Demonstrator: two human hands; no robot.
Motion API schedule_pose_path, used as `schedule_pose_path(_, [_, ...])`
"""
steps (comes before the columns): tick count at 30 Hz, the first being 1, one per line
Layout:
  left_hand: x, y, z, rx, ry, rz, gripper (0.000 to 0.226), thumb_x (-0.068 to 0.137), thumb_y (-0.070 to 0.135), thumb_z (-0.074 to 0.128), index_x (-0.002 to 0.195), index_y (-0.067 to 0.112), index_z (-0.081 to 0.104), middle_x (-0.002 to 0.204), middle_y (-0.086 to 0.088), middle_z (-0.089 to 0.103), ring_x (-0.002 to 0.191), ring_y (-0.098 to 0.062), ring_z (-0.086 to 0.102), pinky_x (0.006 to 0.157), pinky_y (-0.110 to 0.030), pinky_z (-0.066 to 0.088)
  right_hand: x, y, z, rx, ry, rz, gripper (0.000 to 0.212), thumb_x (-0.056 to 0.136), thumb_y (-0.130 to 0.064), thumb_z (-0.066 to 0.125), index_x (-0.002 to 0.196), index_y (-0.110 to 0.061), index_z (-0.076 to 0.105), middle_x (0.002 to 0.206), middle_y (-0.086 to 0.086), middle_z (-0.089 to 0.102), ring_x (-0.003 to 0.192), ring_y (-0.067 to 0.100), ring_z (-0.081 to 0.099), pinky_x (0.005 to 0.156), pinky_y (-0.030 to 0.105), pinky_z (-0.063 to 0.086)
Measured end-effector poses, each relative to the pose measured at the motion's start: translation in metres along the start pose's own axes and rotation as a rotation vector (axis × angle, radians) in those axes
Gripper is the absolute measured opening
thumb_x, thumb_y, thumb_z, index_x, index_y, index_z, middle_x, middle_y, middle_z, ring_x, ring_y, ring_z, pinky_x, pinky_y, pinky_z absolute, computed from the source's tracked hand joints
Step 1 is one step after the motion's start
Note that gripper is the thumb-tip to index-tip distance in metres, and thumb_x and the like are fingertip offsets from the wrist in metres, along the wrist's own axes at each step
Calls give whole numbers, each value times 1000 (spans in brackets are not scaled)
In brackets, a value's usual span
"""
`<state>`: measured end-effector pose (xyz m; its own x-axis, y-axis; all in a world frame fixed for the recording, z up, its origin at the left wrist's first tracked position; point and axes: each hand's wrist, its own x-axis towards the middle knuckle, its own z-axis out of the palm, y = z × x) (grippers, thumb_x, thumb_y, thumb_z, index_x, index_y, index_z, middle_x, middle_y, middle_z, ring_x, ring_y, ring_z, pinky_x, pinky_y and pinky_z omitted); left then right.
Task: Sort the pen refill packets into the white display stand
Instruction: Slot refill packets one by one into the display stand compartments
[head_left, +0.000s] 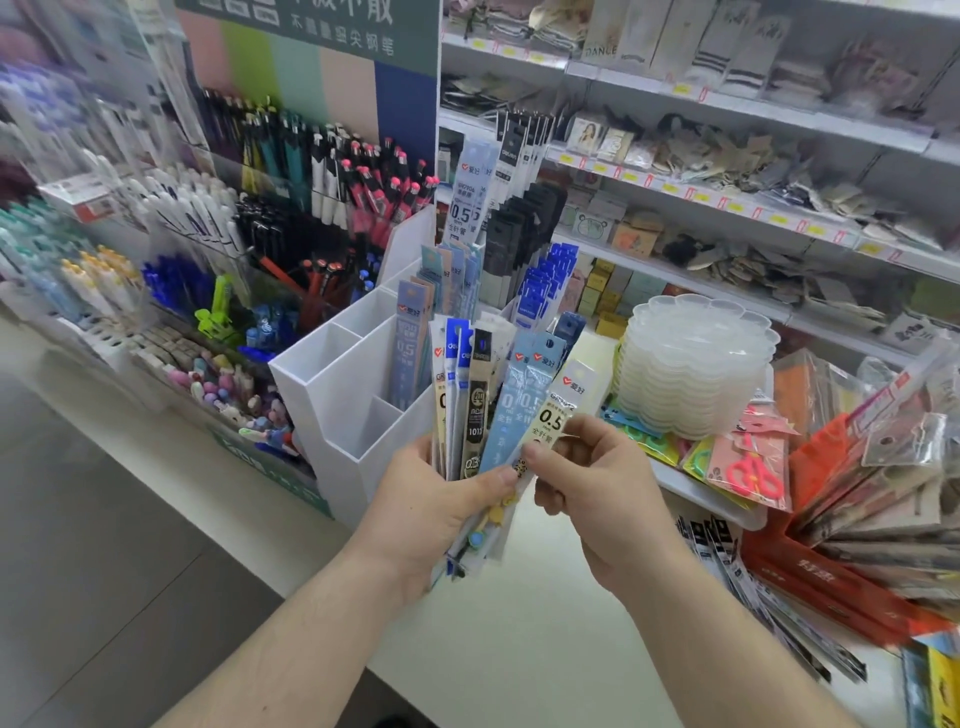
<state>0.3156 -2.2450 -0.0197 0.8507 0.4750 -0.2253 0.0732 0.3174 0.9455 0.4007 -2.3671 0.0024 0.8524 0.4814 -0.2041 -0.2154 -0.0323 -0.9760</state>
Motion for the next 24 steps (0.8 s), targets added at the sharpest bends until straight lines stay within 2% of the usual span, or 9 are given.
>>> schedule_pose_path(3, [0,4,-4,-50,55,-12,30,79,-1,75,107,9,68,98,-12,77,92,-31,74,83,-45,58,3,-1,4,27,3,-24,21,86,5,70,81,-12,57,55,-1,48,45,16,51,49,27,39])
schedule_pose_path(5, [0,8,-8,-85,106,-5,31,79,-2,74,109,4,67,98,-15,76,90,-33,74,79,-44,60,6,-6,4,28,25,-39,19,88,3,68,81,-11,58,56,-1,52,47,17,54,51,28,41])
schedule_pose_path(8, [1,15,-19,-81,209,51,25,80,-2,74,103,7,68,91,-11,77,83,-30,74,72,-41,60,16,-16,-6,102,135,-82,21,92,-1,65,77,-12,56,64,4,56,49,16,60,51,26,48])
schedule_pose_path(10, [0,19,-29,-59,265,106,24,79,0,76,99,11,70,88,-6,77,83,-26,74,77,-43,58,23,-22,-17,113,223,-135,22,94,-4,63,76,-12,55,67,5,59,52,15,64,51,24,51])
schedule_pose_path(12, [-1,23,-37,-45,314,161,24,78,1,76,98,13,71,89,-4,77,85,-25,74,83,-44,57,29,-24,-25,30,270,-202,21,96,-6,61,76,-11,59,68,5,64,57,15,68,58,27,54])
schedule_pose_path(14, [-1,25,-42,-34,341,209,24,79,-2,75,95,15,72,89,-1,78,86,-23,74,82,-41,57,33,-24,-26,-60,276,-255,19,97,-7,61,78,-11,63,69,3,69,60,14,69,62,30,55])
schedule_pose_path(17, [-2,26,-45,-20,355,239,26,80,-4,74,92,20,72,88,2,78,84,-18,75,76,-34,56,39,-21,-13,-166,216,-331,19,94,-5,64,79,-15,67,71,-1,72,61,11,70,57,24,52])
schedule_pose_path(20, [-3,25,-47,-15,368,236,27,80,-4,75,92,21,72,89,3,78,86,-19,75,76,-34,56,48,-9,7,-279,142,-426,25,90,0,68,78,-22,71,66,-11,72,61,11,70,55,19,50])
schedule_pose_path(24, [-4,24,-51,-24,356,217,28,80,-4,75,96,19,72,94,-1,78,90,-22,75,82,-40,57,66,14,19,-555,205,-556,8,88,-8,72,85,-14,78,68,-4,71,68,26,69,62,36,56])
